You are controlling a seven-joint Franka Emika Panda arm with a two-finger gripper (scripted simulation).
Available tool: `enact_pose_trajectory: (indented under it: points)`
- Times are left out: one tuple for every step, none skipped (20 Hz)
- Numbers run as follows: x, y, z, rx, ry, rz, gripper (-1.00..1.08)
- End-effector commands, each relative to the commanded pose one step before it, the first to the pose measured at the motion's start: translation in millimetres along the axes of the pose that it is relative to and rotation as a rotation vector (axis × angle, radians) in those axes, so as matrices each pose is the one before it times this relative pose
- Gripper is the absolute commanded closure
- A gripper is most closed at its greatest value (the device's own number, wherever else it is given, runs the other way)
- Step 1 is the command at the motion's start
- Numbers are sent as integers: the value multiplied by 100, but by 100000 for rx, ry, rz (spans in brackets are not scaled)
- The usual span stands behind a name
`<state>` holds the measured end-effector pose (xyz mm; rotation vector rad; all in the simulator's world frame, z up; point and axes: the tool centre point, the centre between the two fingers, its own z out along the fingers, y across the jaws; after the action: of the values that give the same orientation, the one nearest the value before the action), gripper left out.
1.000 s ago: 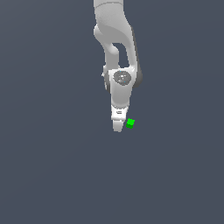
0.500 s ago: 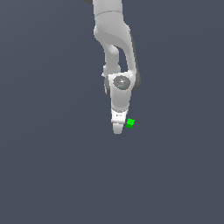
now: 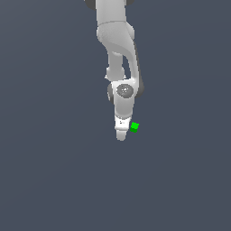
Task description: Stack the red cube on top of the green cube.
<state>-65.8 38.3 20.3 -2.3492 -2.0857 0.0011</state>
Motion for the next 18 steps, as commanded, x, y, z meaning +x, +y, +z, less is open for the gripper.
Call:
enact_pose_trajectory:
  points:
    - [4, 17, 53, -49, -3, -11, 108]
    - [0, 0, 0, 0, 0, 0, 108]
    - [0, 0, 0, 0, 0, 0, 108]
    - [0, 0, 0, 0, 0, 0, 108]
    - [0, 0, 0, 0, 0, 0, 108]
    - [0, 0, 0, 0, 0, 0, 108]
    - [0, 0, 0, 0, 0, 0, 108]
    - [0, 0, 0, 0, 0, 0, 108]
    - [-3, 31, -39, -68, 2, 13, 108]
    - [-1, -1, -27, 0, 0, 0, 108]
    - [-2, -2, -81, 0, 0, 0, 108]
    - [-3, -3, -135, 0, 0, 0, 108]
    - [-4, -5, -189, 0, 0, 0, 108]
    - [-5, -7, -243, 0, 0, 0, 108]
    - [-6, -9, -298, 0, 0, 0, 108]
    - [-7, -11, -353, 0, 0, 0, 108]
    - [16, -17, -399, 8, -55, -41, 108]
    - [-9, -15, -466, 0, 0, 0, 108]
